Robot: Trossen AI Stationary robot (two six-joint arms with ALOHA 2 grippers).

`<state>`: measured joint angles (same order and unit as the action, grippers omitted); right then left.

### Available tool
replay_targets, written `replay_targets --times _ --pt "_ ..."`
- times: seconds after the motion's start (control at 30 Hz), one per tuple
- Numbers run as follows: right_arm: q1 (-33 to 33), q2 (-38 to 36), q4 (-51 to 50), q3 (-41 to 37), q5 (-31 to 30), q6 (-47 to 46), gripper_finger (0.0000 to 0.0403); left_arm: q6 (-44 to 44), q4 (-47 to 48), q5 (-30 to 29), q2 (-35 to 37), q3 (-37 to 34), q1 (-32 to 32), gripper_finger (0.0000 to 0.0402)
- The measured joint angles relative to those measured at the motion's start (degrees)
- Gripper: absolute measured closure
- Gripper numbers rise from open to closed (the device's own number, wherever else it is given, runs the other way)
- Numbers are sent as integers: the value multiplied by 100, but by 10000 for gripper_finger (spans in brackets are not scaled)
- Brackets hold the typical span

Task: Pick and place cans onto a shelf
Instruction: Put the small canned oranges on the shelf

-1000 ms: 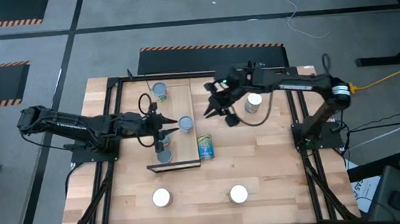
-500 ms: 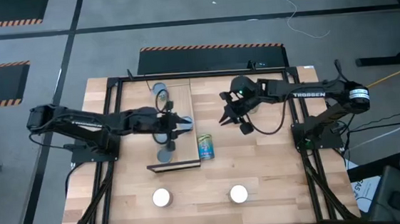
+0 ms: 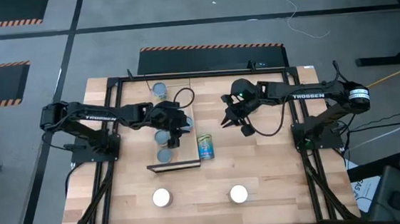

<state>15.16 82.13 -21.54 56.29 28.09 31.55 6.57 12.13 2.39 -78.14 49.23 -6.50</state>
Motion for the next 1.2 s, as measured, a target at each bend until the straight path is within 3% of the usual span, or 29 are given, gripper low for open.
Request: replay_targets --times 0.9,1.2 --pt "0 0 70 0 1 2 345 15 485 -527 -467 13 -40 289" --pt "0 0 68 0 1 0 345 17 478 -529 -572 17 -40 335"
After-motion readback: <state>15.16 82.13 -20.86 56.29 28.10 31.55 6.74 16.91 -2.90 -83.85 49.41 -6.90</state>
